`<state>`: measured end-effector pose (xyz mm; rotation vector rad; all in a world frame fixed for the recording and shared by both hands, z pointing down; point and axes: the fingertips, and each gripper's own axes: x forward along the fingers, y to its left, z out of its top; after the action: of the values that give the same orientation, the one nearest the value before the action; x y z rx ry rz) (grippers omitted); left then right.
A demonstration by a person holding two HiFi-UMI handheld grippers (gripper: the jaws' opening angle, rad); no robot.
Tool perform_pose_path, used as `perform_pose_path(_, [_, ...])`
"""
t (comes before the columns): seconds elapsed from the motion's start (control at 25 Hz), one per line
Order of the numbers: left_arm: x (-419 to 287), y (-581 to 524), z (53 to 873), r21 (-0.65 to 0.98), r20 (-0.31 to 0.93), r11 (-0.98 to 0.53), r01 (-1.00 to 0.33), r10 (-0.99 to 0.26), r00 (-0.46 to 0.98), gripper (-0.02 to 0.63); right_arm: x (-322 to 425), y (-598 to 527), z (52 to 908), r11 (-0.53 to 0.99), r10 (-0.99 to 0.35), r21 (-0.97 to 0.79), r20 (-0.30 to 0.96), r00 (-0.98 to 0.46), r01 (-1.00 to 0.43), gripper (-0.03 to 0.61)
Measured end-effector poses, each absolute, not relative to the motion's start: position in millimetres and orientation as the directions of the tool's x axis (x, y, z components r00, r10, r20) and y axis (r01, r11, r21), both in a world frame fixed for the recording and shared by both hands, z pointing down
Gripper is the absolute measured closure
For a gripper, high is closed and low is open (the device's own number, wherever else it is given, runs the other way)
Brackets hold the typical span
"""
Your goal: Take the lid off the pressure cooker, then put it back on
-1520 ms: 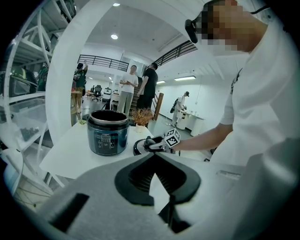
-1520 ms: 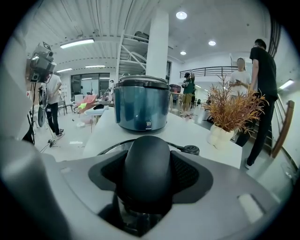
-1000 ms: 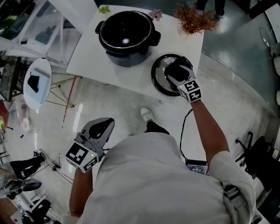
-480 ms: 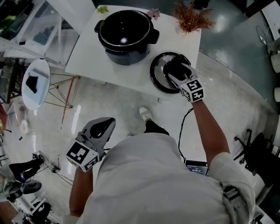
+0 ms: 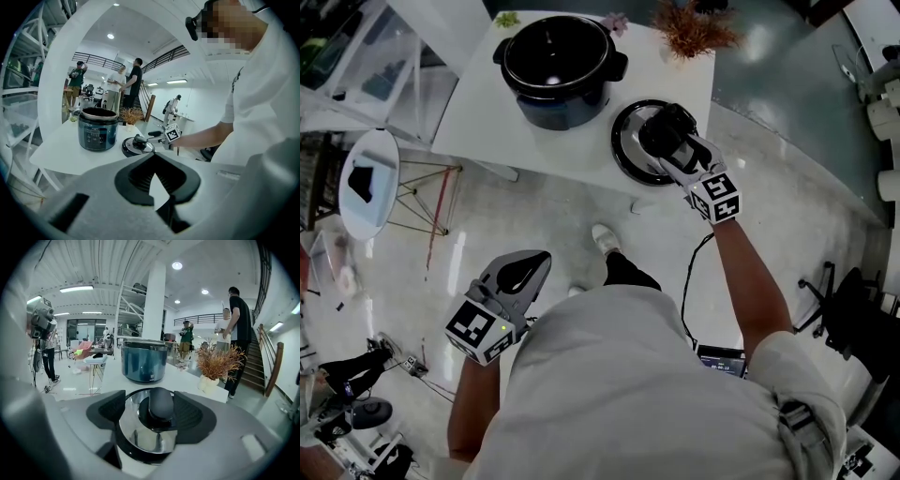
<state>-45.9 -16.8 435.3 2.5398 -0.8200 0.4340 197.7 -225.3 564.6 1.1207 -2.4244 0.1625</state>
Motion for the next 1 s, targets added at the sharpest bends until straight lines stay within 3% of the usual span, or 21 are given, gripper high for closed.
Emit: perform_pose_path(1.0, [-28.1,-12.6,440.4,0.318,0.408,-0.759,-0.568,-0.431,0.805,0.607,212.7,-212.6,563.8,0.637,-0.705,0.067,0.455,-0.544,-0.768,0.249])
